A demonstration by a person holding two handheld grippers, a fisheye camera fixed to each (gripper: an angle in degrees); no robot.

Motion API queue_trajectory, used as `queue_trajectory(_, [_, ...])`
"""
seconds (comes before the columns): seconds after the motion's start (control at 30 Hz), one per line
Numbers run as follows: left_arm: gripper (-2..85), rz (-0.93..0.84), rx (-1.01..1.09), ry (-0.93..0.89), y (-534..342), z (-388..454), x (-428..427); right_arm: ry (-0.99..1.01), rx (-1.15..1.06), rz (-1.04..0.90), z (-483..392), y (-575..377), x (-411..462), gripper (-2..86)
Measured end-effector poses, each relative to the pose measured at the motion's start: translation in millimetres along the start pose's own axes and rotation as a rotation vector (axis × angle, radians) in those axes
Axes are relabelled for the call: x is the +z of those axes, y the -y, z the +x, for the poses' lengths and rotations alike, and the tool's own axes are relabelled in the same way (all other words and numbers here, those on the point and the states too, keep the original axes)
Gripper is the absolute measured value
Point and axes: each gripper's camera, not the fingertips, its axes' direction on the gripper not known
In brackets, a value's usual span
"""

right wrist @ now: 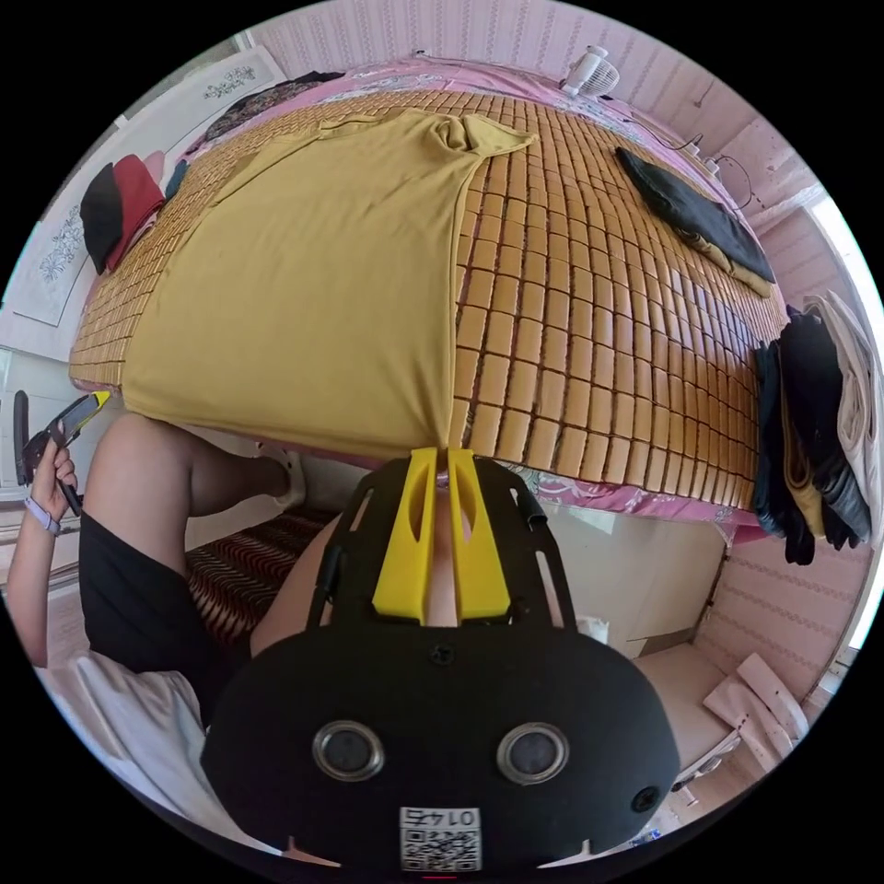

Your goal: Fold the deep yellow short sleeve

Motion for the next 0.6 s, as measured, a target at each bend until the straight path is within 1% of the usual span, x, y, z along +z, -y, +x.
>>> queue_trajectory(0.13, [-1.0,0.064,0.097,-0.004,-19.7,25.2,-20.7,0.051,0.026,0.050,4.2,-21.0,-7.6,0.7])
queue_trajectory(0.27, [-1.0,0.109,0.192,-0.011,-44.1,54.9,-38.3,0.058,0.052,0.231,0.5,-61.3,-26.2,0.7])
queue_trajectory(0.4, [-0.9,0.146,0.284,0.018,-58.4,90.3,-51.7,0.133,0.105,0.252,3.6,-100.9,-16.3,0.3])
queue_trajectory(0.5, [-0.6,0.201,0.364,0.035,-54.0,120.4,-59.1,0.163,0.116,0.302,12.7,-118.9,-16.0,-0.1])
queue_trajectory(0.6, [0.6,0.204,0.437,0.006,-29.5,153.4,-51.8,0.223,0.144,0.353,33.6,-114.0,-17.0,0.9])
